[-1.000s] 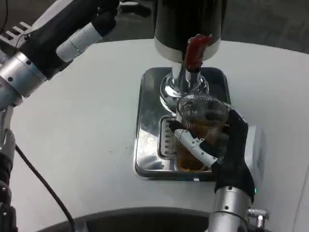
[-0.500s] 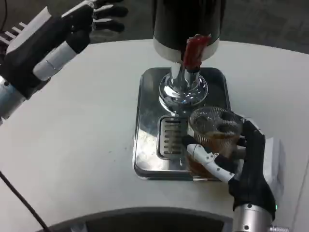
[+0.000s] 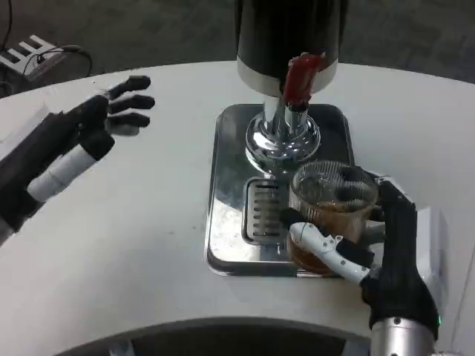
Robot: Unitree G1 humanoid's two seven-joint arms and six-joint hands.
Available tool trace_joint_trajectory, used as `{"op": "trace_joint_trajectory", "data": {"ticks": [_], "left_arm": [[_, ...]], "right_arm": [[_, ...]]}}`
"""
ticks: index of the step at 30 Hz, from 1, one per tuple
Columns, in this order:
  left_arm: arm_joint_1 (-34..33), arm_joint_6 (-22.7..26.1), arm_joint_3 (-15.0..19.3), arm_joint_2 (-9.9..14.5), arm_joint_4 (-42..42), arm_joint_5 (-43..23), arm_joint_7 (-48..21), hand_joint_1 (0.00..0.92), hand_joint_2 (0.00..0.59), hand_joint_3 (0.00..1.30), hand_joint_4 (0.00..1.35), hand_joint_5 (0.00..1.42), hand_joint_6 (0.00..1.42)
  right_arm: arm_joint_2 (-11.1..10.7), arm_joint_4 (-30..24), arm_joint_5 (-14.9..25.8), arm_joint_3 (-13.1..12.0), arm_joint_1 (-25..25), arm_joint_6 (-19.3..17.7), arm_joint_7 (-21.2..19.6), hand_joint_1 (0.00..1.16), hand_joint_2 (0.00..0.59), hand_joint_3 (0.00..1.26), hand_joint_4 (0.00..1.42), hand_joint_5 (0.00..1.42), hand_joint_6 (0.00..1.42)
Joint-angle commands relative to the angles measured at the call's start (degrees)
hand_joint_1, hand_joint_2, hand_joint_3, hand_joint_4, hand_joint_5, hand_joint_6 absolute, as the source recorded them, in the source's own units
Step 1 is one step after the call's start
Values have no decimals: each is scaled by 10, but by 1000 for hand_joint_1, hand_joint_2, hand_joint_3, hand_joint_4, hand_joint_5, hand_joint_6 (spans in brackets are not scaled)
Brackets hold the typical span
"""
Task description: Grasp the cup under the faucet to collect the drink, then remove the cup.
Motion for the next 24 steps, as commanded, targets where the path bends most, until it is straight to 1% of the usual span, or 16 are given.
{"op": "trace_joint_trajectory", "data": {"ticks": [1, 6, 7, 9, 10, 14, 18, 20, 21, 23, 24], "left_arm": [[45, -4, -15, 15, -14, 39, 25, 0, 0, 149, 155, 222, 215], [88, -9, -30, 15, -45, 70, 47, 0, 6, 137, 141, 192, 198], [93, -7, -31, 15, -52, 72, 50, 0, 6, 137, 131, 190, 189], [109, -6, -35, 14, -72, 77, 56, 0, 5, 137, 128, 186, 185], [118, -5, -38, 14, -84, 81, 60, 0, 5, 137, 128, 185, 185], [149, -2, -43, 17, -133, 96, 77, 0, 3, 128, 124, 169, 181], [181, 2, -47, 24, -185, 117, 94, 0, 6, 118, 99, 145, 168], [195, 6, -49, 27, -208, 128, 101, 0, 6, 109, 80, 133, 163], [200, 7, -50, 29, -216, 132, 103, 0, 6, 106, 68, 122, 161], [216, 13, -52, 31, -240, 144, 111, 0, 12, 98, 49, 108, 153], [223, 16, -52, 32, -251, 151, 115, 0, 12, 90, 36, 96, 148]], "right_arm": [[37, -44, -16, 21, 22, 4, 14, 956, 149, 892, 1013, 999, 794], [29, -75, -22, 20, 27, 10, 37, 962, 149, 892, 1013, 1014, 805], [31, -79, -18, 17, 28, 11, 41, 963, 149, 892, 1013, 1015, 806], [24, -91, -26, 20, 30, 14, 52, 965, 144, 893, 1013, 1000, 808], [26, -97, -24, 20, 33, 15, 56, 965, 143, 893, 1013, 1007, 809], [12, -125, -31, 30, 49, 17, 85, 971, 144, 893, 1013, 1010, 811], [13, -142, -37, 31, 54, 18, 102, 976, 144, 893, 1013, 1000, 813], [12, -147, -47, 35, 56, 17, 109, 977, 144, 893, 1013, 999, 813], [16, -149, -44, 36, 59, 17, 112, 978, 144, 893, 1013, 999, 813], [17, -154, -48, 41, 63, 15, 117, 978, 144, 896, 1013, 999, 813], [14, -157, -50, 43, 66, 12, 119, 979, 144, 897, 1013, 999, 813]]}}
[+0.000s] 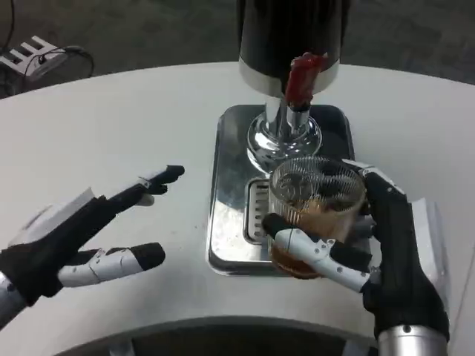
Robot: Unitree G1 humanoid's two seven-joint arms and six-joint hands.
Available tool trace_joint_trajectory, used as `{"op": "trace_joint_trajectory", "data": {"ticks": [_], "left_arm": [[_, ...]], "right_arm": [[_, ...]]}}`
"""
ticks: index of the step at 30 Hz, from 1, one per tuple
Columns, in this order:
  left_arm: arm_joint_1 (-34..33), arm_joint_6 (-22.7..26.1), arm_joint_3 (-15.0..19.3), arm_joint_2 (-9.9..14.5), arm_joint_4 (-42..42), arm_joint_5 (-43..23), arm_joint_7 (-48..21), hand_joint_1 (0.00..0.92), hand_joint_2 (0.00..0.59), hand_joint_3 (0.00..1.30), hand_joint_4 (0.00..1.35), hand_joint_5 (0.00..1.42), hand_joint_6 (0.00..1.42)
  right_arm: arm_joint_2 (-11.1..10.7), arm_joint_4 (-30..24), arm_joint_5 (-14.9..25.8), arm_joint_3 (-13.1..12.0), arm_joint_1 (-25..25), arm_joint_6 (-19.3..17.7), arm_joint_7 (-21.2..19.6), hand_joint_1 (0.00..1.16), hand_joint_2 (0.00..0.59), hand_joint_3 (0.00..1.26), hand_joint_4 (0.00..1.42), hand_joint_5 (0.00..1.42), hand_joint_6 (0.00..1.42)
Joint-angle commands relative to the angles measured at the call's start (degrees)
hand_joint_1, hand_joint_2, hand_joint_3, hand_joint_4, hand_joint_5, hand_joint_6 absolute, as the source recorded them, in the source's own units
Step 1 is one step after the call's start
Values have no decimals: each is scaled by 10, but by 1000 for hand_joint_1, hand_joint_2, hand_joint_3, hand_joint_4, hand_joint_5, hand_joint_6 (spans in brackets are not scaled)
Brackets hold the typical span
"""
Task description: Grasp the cup under the faucet to collect the drink, then remove the cup.
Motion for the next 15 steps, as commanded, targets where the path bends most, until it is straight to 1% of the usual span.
{"op": "trace_joint_trajectory", "data": {"ticks": [1, 3, 6, 8, 9, 10, 12, 15], "left_arm": [[39, 13, -6, 12, -50, 32, 21, 0, 12, 88, 31, 93, 147], [51, 17, -4, 14, -70, 47, 31, 0, 16, 74, 2, 77, 145], [65, 23, -4, 18, -96, 64, 41, 0, 24, 48, 0, 53, 107], [76, 25, -5, 20, -114, 74, 45, 0, 25, 45, 0, 50, 87], [80, 26, -6, 20, -122, 77, 47, 0, 26, 43, 0, 49, 84], [88, 26, -6, 21, -134, 82, 49, 0, 30, 30, 0, 21, 80], [104, 28, -5, 24, -161, 95, 53, 0, 29, 18, 0, 1, 75], [123, 40, 0, 30, -200, 120, 60, 0, 33, 0, 0, 0, 55]], "right_arm": [[21, -29, -13, 15, 12, -14, 8, 979, 144, 898, 1013, 999, 813], [19, -36, -14, 17, 17, -14, 16, 979, 143, 900, 1013, 999, 813], [16, -45, -17, 21, 23, -15, 28, 980, 143, 901, 1021, 1006, 813], [7, -52, -34, 26, 24, -17, 38, 980, 143, 902, 1024, 1009, 813], [10, -56, -34, 26, 27, -17, 43, 980, 143, 902, 1024, 1010, 813], [9, -60, -36, 27, 31, -19, 48, 980, 143, 902, 1025, 1011, 813], [0, -74, -42, 31, 38, -28, 60, 980, 145, 904, 1025, 1014, 813], [-2, -89, -47, 30, 44, -29, 74, 981, 144, 910, 1026, 1017, 824]]}}
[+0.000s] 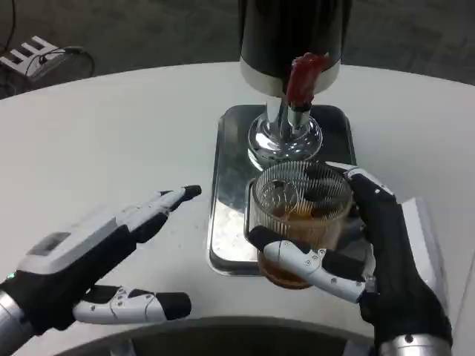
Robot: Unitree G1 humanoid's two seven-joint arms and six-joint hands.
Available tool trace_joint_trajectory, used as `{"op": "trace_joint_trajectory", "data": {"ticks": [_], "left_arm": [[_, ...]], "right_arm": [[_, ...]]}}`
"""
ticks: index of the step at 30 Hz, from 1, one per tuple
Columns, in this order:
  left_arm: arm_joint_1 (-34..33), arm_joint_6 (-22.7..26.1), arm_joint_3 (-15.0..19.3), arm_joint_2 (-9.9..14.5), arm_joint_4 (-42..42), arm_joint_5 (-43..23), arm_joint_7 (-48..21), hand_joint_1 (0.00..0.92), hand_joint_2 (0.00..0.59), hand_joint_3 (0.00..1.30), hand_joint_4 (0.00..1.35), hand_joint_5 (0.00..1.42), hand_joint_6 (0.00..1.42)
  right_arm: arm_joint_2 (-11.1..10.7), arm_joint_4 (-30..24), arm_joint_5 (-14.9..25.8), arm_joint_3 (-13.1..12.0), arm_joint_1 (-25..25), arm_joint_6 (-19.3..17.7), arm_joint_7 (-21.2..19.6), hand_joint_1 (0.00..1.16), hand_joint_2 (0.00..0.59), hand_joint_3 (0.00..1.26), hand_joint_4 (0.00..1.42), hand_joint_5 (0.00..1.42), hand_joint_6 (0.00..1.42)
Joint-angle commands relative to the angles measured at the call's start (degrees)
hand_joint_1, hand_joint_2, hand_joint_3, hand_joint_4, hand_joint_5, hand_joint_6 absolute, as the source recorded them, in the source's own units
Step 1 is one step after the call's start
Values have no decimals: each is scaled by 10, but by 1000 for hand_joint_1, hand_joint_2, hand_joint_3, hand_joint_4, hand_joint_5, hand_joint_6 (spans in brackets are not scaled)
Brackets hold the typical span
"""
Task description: Grasp the cup under the faucet to collect the drink, then remove the cup.
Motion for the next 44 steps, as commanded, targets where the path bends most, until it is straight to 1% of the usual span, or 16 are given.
{"op": "trace_joint_trajectory", "data": {"ticks": [1, 4, 11, 17, 27, 34, 44], "left_arm": [[35, 17, 4, 18, -56, 40, 15, 0, 39, 0, 0, 0, 40], [48, 29, 7, 21, -85, 54, 20, 0, 39, 0, 0, 0, 18], [73, 63, 13, 26, -140, 67, 22, 0, 39, 0, 0, 0, 9], [85, 81, 13, 30, -158, 71, 21, 0, 39, 0, 0, 0, 0], [95, 92, 12, 33, -172, 72, 22, 0, 39, 0, 0, 0, 0], [104, 91, 12, 37, -177, 70, 23, 0, 39, 0, 0, 0, 0], [111, 93, 7, 37, -181, 73, 21, 0, 39, 0, 0, 0, 0]], "right_arm": [[6, -41, -9, 12, 15, -29, 16, 981, 144, 911, 1033, 1017, 825], [1, -51, -17, 14, 22, -31, 28, 981, 144, 911, 1037, 1017, 826], [-7, -83, -22, 20, 58, -33, 49, 981, 144, 912, 1038, 1028, 827], [-6, -103, -30, 26, 86, -36, 57, 987, 145, 918, 1038, 1029, 827], [-6, -110, -34, 26, 99, -42, 60, 993, 150, 921, 1038, 1029, 827], [-6, -115, -39, 31, 106, -42, 62, 994, 152, 922, 1038, 1029, 827], [-5, -118, -44, 31, 110, -43, 69, 1001, 155, 922, 1038, 1029, 832]]}}
